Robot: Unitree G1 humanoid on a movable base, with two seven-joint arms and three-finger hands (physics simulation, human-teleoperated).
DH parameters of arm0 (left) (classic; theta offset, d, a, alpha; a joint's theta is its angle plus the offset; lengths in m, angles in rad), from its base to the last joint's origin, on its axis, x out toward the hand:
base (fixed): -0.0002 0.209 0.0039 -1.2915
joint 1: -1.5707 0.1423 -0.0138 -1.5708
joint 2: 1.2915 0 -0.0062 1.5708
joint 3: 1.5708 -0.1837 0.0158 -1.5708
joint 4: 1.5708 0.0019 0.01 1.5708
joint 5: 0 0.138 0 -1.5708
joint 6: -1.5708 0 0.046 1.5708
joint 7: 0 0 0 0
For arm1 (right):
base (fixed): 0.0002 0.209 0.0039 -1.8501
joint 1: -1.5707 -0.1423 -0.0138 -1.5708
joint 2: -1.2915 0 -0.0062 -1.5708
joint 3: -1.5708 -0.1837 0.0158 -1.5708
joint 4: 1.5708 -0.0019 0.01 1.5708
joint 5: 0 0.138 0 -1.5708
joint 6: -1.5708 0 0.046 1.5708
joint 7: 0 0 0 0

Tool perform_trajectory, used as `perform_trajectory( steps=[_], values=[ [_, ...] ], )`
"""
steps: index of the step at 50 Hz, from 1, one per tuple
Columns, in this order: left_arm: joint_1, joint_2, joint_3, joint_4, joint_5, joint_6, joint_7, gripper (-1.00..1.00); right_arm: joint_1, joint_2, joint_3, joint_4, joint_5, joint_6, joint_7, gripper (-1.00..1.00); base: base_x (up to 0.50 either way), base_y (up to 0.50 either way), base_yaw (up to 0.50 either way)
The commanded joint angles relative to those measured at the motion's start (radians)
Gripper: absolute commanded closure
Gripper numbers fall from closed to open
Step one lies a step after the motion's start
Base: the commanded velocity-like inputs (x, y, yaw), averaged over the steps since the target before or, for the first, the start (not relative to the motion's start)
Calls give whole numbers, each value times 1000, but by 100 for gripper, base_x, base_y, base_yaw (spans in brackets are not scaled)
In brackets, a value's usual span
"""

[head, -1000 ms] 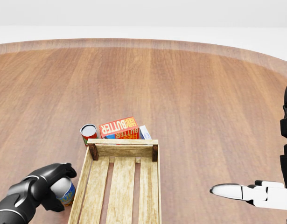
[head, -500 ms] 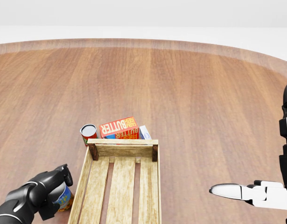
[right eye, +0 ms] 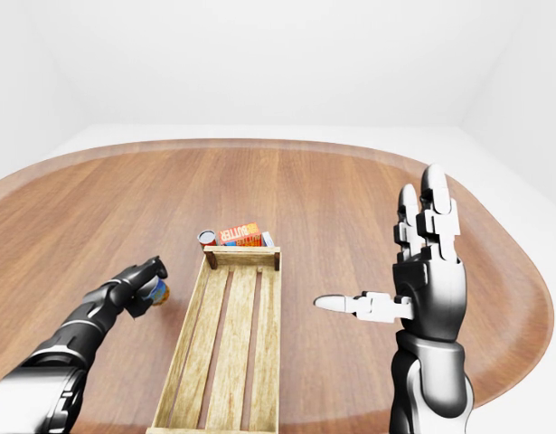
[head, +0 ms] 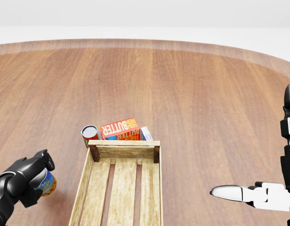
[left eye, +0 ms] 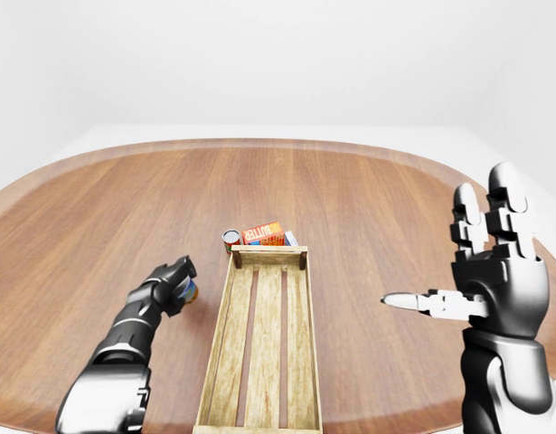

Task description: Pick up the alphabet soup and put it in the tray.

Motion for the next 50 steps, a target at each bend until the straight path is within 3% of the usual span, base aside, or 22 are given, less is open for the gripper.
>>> perform_trajectory(
  steps=[1,3,9,10,16,22,29,37,42,44,50],
  values=[
    [44,58,84,-278,-79,14,-156,100,1,1,3,-11,-1,0,-1,-99,0,0,0],
    [114,55,113,-491,-86,65,-257,100,1,1,4,-9,-3,0,-2,-100,0,0,0],
    [213,32,177,-877,-62,146,-456,100,2,2,10,-19,-5,0,-3,-99,0,0,0],
    [215,31,196,-991,-67,175,-514,100,2,1,5,-21,-3,0,-2,-99,0,0,0],
    [216,12,233,-1218,-93,175,-514,100,2,2,2,-23,0,0,0,-99,0,0,0],
    [155,8,214,-1388,-35,175,-514,100,-2,1,12,-14,-5,0,-8,-99,0,0,0],
    [130,-31,190,-1532,-2,175,-514,100,-3,0,-3,-22,6,0,-9,-99,0,0,0],
    [82,-137,98,-1485,35,175,-514,100,-3,-2,-14,-37,6,0,-8,-99,0,0,0],
    [134,-218,32,-1476,83,175,-514,100,-8,1,4,-16,-7,0,-11,-99,0,0,0],
    [158,-271,-18,-1446,129,175,-514,99,-7,-1,-2,-23,-2,0,-10,-99,0,0,0],
    [216,-342,-65,-1401,172,175,-514,100,-6,0,-4,-24,1,0,-8,-99,0,0,0]
  ],
)
